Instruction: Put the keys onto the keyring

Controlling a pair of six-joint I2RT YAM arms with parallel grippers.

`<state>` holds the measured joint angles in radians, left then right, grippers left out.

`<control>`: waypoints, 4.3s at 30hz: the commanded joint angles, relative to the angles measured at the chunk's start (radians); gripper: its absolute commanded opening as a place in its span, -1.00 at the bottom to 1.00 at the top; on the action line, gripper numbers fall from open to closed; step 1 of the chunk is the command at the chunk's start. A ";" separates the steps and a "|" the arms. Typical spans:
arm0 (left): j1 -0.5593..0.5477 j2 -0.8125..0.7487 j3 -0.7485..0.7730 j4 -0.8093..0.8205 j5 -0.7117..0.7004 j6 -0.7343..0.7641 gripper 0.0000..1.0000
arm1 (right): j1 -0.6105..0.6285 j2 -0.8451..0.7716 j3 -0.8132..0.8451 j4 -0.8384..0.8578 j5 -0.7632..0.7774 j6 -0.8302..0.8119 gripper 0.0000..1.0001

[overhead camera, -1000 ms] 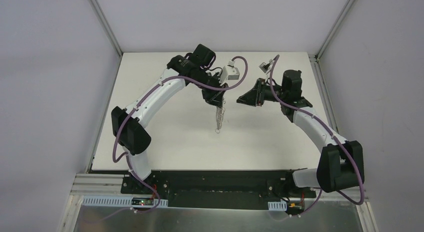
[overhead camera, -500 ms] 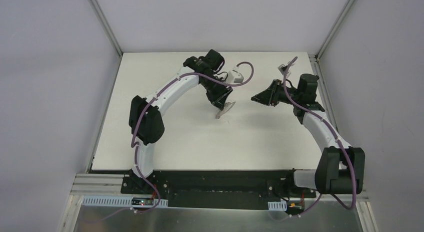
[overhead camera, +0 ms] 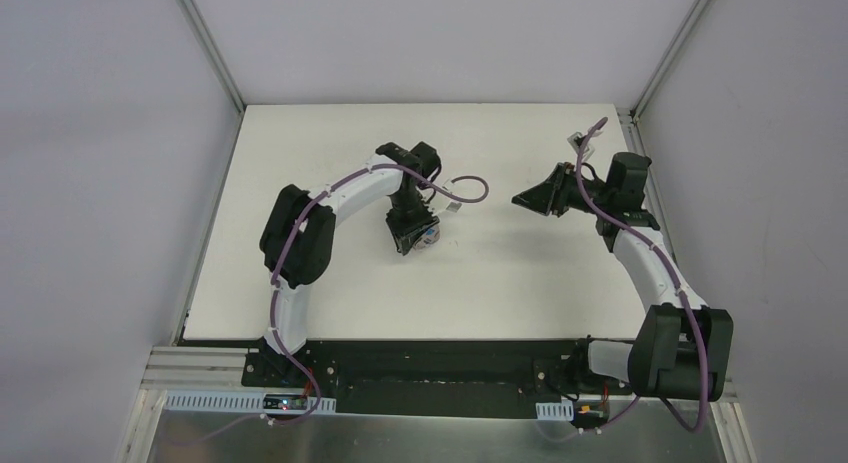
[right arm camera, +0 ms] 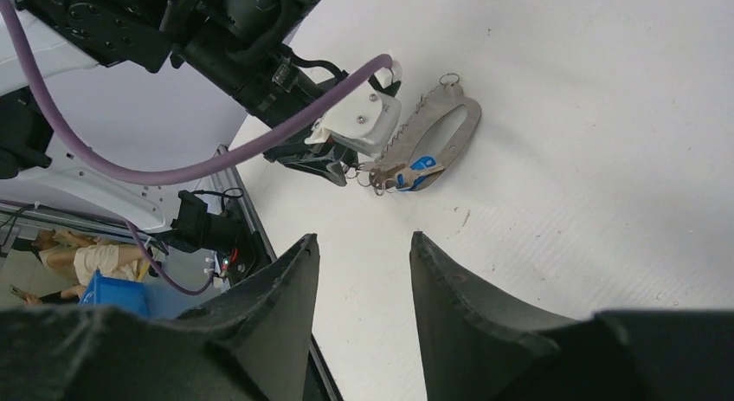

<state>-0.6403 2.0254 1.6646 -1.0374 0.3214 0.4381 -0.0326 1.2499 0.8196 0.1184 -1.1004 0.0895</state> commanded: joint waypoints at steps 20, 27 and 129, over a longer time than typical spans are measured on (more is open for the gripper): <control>-0.005 -0.136 -0.239 -0.120 -0.178 -0.037 -0.07 | -0.024 -0.050 -0.006 -0.008 -0.006 -0.062 -0.05; 0.013 -0.252 -0.282 -0.125 -0.215 -0.025 0.06 | -0.024 -0.058 0.000 -0.029 0.002 -0.083 -0.05; 0.551 -1.476 -0.942 0.692 -0.118 -0.413 0.98 | -0.124 -0.376 0.009 -0.220 0.290 -0.181 0.97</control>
<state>-0.1028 0.5488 0.7227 -0.3748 0.1825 0.0360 -0.1474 0.8818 0.8234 -0.1459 -0.7933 -0.1047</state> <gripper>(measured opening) 0.992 0.985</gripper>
